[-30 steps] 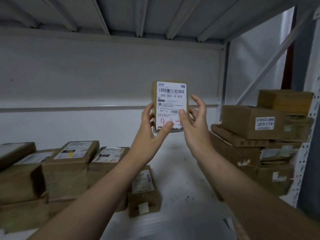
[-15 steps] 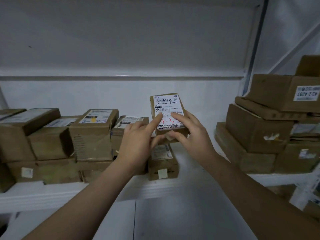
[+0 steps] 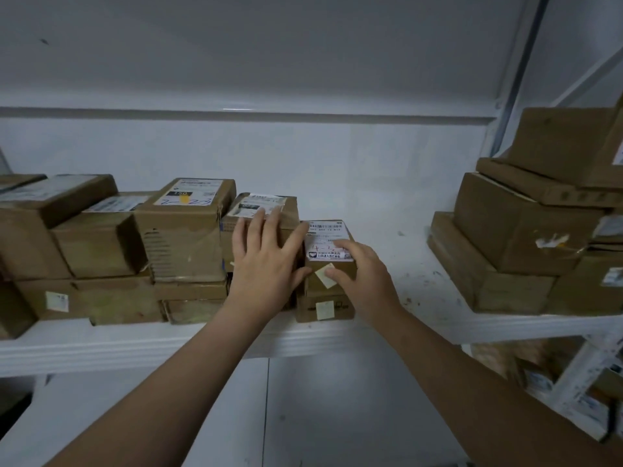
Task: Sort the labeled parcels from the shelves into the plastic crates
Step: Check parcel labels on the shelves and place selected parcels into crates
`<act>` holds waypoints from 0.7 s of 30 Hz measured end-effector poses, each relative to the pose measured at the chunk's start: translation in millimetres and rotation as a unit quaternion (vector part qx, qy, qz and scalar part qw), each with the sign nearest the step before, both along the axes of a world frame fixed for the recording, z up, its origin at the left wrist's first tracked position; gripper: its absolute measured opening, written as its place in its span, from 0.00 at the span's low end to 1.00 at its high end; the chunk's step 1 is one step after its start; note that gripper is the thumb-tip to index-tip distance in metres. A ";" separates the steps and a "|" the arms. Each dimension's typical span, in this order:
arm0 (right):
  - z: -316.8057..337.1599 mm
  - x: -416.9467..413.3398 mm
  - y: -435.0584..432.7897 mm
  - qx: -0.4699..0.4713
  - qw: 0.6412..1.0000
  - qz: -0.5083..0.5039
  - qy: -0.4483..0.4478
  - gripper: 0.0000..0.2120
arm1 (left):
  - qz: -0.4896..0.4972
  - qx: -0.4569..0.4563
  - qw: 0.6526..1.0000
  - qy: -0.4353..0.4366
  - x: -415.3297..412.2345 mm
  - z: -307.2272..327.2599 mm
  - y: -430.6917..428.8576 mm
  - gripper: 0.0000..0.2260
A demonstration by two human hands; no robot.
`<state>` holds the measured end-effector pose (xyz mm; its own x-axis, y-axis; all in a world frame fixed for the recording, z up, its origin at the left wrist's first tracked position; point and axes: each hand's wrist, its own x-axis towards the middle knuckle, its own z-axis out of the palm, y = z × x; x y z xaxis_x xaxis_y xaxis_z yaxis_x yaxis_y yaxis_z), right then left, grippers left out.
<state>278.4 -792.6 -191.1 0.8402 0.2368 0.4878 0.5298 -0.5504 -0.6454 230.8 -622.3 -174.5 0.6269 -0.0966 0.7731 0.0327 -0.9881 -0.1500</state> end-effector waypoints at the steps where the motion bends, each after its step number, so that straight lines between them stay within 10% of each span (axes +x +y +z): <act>1: -1.1 2.6 2.3 0.002 1.000 -0.003 0.003 0.22 | 0.000 0.000 1.000 0.003 -0.2 0.3 2.7 0.34; 21: 47.5 3.9 -39.7 -0.066 0.991 -0.058 -0.104 0.18 | -0.074 0.007 0.997 -0.009 11.8 42.4 -27.0 0.21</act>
